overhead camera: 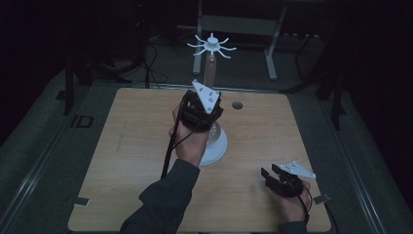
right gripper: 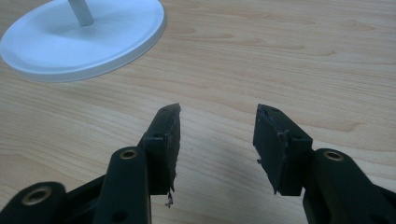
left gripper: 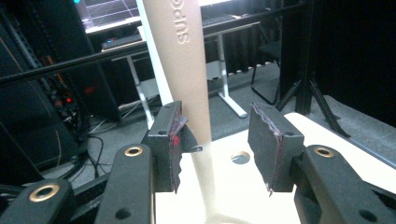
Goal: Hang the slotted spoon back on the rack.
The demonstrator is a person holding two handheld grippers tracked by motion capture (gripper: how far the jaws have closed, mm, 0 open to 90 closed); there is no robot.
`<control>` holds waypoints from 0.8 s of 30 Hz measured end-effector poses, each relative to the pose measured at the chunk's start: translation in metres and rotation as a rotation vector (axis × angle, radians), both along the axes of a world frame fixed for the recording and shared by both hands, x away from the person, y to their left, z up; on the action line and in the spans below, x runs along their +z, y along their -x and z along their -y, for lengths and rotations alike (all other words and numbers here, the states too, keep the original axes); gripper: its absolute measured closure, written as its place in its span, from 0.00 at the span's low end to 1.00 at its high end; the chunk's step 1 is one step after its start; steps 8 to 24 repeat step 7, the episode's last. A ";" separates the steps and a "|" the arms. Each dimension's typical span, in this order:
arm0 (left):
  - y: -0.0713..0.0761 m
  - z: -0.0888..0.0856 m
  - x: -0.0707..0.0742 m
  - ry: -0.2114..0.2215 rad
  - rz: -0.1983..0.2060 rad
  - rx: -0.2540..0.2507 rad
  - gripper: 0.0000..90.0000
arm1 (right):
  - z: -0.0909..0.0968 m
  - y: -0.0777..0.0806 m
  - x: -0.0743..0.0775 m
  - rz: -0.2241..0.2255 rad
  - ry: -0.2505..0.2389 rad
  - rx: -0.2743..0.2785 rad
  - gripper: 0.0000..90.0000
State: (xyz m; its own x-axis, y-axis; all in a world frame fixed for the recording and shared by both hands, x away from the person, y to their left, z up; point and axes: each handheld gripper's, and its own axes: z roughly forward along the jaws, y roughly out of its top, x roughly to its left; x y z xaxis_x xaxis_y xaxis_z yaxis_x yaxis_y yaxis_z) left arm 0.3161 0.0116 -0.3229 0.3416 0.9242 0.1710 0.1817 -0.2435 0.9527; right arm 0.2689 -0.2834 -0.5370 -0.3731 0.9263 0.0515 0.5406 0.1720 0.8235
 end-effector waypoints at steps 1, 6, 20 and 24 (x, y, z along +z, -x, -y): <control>-0.001 0.000 -0.001 -0.001 -0.004 -0.001 0.61 | 0.000 0.000 -0.001 -0.001 0.001 -0.001 0.56; -0.002 -0.006 -0.006 0.012 -0.009 -0.024 0.61 | 0.002 -0.001 -0.003 -0.007 0.008 -0.008 0.56; -0.001 -0.008 -0.008 0.015 -0.008 -0.028 0.61 | 0.002 -0.001 -0.003 -0.007 0.012 -0.010 0.56; -0.001 -0.008 -0.008 0.015 -0.008 -0.028 0.61 | 0.002 -0.001 -0.003 -0.007 0.012 -0.010 0.56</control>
